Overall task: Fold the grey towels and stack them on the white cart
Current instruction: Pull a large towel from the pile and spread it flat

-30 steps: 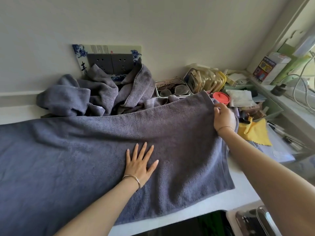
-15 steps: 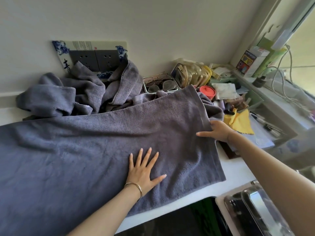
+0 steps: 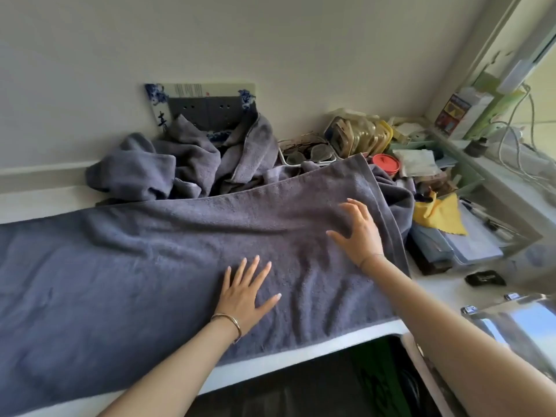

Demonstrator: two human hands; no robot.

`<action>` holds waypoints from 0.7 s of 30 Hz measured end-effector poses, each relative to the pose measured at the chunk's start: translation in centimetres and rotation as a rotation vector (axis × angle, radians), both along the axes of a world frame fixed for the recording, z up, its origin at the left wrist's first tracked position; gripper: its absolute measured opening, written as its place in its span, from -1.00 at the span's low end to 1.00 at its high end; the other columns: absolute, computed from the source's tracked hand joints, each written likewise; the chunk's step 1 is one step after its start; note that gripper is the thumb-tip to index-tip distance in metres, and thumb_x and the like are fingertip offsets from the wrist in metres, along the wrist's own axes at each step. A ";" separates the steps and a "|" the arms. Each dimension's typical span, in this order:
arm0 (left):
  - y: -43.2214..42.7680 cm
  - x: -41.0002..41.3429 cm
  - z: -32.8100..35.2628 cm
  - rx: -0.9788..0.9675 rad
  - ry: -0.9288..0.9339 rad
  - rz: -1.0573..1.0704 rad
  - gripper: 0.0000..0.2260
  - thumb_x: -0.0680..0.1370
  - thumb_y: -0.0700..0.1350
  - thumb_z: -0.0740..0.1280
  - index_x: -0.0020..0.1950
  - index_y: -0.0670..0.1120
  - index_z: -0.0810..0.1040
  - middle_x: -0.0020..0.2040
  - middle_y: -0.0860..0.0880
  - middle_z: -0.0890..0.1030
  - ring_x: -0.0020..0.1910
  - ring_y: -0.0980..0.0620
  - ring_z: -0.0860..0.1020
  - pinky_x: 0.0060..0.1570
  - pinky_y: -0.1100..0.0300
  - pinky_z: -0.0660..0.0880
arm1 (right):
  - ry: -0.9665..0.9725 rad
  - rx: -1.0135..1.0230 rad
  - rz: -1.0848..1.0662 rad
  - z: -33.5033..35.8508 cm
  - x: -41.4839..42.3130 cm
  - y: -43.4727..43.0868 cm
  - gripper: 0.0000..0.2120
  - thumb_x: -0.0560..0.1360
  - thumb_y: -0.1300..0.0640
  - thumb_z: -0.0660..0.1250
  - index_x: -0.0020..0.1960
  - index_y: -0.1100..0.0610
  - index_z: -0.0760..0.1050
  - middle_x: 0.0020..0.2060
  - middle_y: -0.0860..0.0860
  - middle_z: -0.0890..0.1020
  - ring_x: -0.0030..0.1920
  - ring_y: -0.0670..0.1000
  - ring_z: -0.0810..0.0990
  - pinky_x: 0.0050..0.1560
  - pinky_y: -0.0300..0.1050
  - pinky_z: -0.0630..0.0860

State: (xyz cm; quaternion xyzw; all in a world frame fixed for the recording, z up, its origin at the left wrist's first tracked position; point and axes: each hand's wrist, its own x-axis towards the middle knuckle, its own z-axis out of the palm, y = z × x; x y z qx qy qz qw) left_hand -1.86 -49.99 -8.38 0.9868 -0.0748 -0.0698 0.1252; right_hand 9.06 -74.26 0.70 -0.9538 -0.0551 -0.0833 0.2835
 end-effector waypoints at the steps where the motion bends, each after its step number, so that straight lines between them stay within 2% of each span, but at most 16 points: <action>1: 1.3 -0.5 0.2 0.011 0.011 0.027 -0.18 0.20 0.49 -0.56 0.42 0.22 -0.35 0.46 0.12 -0.34 0.51 -0.01 -0.25 0.44 -0.07 -0.30 | 0.039 0.023 0.033 -0.8 -0.7 2.0 -0.41 0.36 0.04 0.50 0.32 0.12 0.38 0.38 0.05 0.34 0.33 0.11 0.39 0.29 0.04 0.39; 6: 10.2 -4.1 1.2 0.070 0.022 0.149 -0.12 0.18 0.49 -0.59 0.45 0.19 -0.30 0.51 0.11 -0.23 0.52 0.00 -0.22 0.45 -0.05 -0.29 | 0.226 0.073 0.175 -3.8 -5.7 12.9 -0.41 0.40 0.05 0.47 0.36 0.11 0.34 0.45 -0.01 0.25 0.35 0.08 0.38 0.28 -0.05 0.38; 10: 19.3 -8.5 1.8 0.092 -0.039 0.293 -0.08 0.30 0.47 -0.51 0.53 0.09 -0.01 0.55 0.02 0.04 0.53 -0.06 -0.02 0.46 -0.08 -0.11 | 0.311 0.073 0.291 -5.1 -10.1 21.3 -0.51 0.47 -0.02 0.39 0.34 0.05 0.34 0.47 -0.06 0.22 0.36 0.04 0.38 0.31 -0.11 0.33; 16: 31.5 -16.9 3.0 0.149 -0.056 0.511 -0.07 0.29 0.43 -0.57 0.54 0.07 -0.05 0.55 0.02 -0.01 0.54 -0.06 -0.04 0.46 -0.04 -0.13 | 0.346 0.074 0.463 -5.9 -15.1 33.2 -0.55 0.52 -0.10 0.29 0.35 0.04 0.37 0.47 -0.06 0.24 0.41 0.01 0.32 0.38 -0.09 0.29; 18: 35.4 -19.5 3.0 0.154 -0.026 0.610 -0.13 0.33 0.43 -0.50 0.54 0.07 -0.06 0.56 0.01 -0.03 0.53 -0.07 -0.05 0.46 -0.04 -0.12 | 0.367 0.089 0.527 -5.9 -16.8 37.3 -0.56 0.54 -0.10 0.26 0.37 0.02 0.36 0.48 -0.06 0.23 0.44 0.01 0.28 0.42 -0.07 0.25; 21: 41.1 -23.0 2.6 0.146 0.032 0.788 -0.39 0.56 0.29 -0.19 0.55 0.05 -0.10 0.56 0.00 -0.06 0.53 -0.08 -0.07 0.48 -0.05 -0.10 | 0.374 0.061 0.621 -6.1 -19.4 43.8 -0.55 0.56 -0.09 0.22 0.41 0.01 0.33 0.48 -0.03 0.22 0.46 0.01 0.23 0.46 -0.06 0.19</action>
